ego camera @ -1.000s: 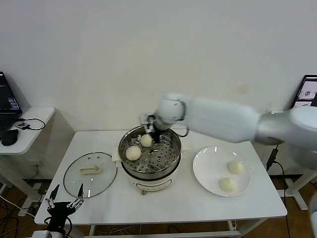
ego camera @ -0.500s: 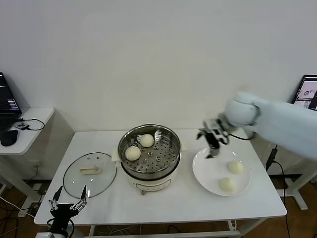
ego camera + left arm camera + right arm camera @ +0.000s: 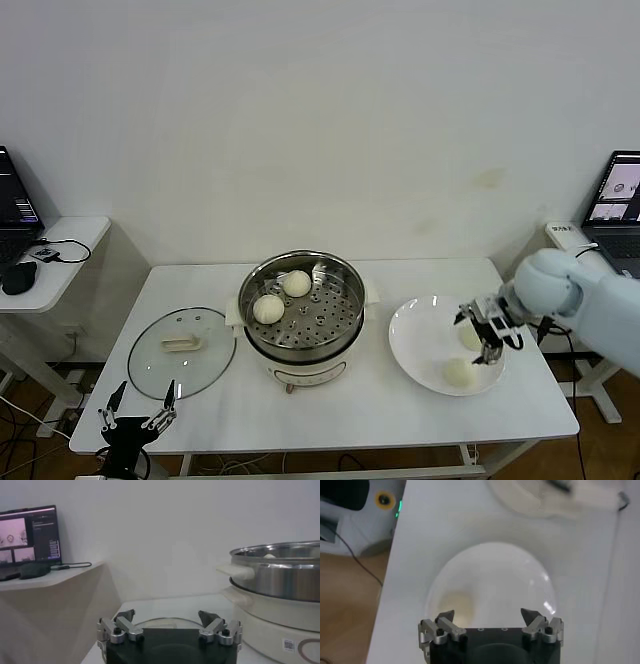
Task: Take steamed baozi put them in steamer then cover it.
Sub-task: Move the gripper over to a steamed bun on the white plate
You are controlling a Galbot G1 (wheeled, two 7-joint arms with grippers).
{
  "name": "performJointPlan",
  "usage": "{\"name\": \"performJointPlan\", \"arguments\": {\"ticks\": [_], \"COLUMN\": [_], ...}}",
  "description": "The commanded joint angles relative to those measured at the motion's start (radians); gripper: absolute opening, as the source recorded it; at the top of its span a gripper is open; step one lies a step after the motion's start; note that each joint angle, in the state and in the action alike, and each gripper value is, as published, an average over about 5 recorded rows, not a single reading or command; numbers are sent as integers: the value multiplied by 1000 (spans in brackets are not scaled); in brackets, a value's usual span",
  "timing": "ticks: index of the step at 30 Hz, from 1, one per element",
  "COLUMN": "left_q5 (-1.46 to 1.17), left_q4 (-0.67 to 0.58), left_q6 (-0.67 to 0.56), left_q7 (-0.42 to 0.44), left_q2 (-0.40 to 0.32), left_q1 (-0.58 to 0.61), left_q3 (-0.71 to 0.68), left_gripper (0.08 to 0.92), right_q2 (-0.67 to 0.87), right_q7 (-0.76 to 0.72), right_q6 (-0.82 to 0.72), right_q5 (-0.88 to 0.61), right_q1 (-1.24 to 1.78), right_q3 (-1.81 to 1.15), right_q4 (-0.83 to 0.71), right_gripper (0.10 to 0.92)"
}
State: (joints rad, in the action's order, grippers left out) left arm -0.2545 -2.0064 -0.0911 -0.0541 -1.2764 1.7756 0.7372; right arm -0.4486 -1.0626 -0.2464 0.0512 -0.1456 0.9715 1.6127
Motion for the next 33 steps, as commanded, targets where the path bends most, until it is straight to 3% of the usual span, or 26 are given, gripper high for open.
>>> {"name": "performJointPlan", "arguments": {"ticks": [1,22,33], "left_q5": [1,1,-3], "left_q4": [1,17,25], "left_q6": [-1,0,0], "left_q7": [1,7,8], "left_q2": [-2,-1,1], "left_q1": [5,-4,-11], "left_q3": [4,12,17], "left_gripper": [823,823,823], "right_q2": [11,-138,-176], "right_q7": [-7,28,18], "right_q6": [28,18,9], "right_q5": [108,112,110], "right_q1": [237,291,272], "right_q3": [-141,-186,-163], "right_q4": [-72,-207,-235], "right_gripper": [823,818,726]}}
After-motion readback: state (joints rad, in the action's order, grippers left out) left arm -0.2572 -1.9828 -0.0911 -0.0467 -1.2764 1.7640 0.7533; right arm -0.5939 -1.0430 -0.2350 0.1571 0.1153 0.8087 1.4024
